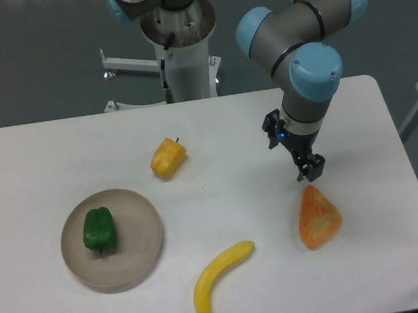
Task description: Pick up the green pepper from the plate
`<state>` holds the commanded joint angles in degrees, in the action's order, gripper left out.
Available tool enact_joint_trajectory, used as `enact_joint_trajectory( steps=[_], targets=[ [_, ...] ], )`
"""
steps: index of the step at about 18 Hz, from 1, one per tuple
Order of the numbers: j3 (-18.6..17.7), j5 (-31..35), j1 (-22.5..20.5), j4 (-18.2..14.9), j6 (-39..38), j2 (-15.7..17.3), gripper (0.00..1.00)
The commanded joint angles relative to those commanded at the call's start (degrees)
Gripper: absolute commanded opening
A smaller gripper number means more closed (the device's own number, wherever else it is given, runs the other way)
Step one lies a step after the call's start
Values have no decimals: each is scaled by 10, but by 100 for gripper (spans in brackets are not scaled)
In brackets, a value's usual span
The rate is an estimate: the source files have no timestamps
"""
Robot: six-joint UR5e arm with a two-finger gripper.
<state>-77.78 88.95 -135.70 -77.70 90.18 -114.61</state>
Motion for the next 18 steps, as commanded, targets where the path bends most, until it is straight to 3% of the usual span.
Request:
enact_joint_trajectory(
  steps=[14,18],
  targets=[
    [-6,-31,-3,0,-11,-4,100],
    [-5,-62,36,1,-84,1,100]
  ],
)
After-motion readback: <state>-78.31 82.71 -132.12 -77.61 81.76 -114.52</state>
